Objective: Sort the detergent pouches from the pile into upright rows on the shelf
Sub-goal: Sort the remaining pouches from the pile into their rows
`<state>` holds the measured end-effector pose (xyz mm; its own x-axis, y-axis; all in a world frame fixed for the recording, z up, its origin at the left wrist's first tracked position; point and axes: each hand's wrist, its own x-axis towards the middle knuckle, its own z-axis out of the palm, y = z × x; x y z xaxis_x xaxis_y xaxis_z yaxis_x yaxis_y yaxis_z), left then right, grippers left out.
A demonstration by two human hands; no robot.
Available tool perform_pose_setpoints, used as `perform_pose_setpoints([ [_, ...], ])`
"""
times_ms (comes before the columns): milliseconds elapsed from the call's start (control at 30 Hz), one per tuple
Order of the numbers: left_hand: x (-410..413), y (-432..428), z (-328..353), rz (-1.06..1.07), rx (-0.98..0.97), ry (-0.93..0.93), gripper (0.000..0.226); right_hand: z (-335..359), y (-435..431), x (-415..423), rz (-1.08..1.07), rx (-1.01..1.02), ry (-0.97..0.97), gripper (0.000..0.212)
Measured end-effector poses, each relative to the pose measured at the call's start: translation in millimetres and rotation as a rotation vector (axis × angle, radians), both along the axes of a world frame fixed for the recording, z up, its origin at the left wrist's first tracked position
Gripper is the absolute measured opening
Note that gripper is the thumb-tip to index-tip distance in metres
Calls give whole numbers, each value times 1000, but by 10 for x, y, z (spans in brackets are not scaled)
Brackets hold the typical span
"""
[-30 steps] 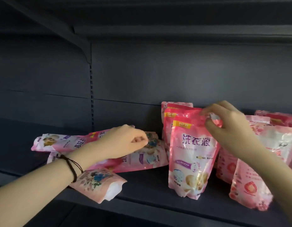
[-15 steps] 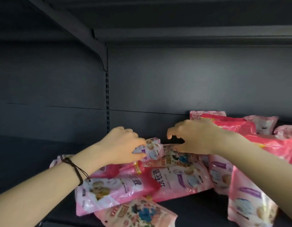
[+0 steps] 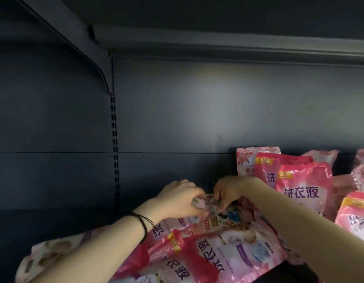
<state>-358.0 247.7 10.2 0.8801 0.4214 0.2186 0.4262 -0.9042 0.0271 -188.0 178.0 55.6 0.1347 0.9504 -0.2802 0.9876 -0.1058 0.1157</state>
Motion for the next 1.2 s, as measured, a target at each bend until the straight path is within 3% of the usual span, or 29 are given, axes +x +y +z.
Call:
perform_pose_setpoints([
  [167,435,168,-125,-17,-211,-30,55,-203,133,265,-73,-25,157,55],
  [567,486,552,-203,86,-215,51,68,-403,265,374,-208,18,244,59],
  [733,297,561,-86,120,-413,50,60,-430,299,275,-244,107,304,47],
  [833,233,560,-62,112,-614,-132,66,-328,262,250,-265,304,322,28],
  [933,217,557,-40,122,-770,-383,69,-239,192,238,-279,519,289,26],
  [1100,192,461,26,155,-908,-612,22,-33,76,133,-350,774,498,37],
  [1200,138,379,149,118,-982,-813,20,26,-20,24,-319,835,655,36],
])
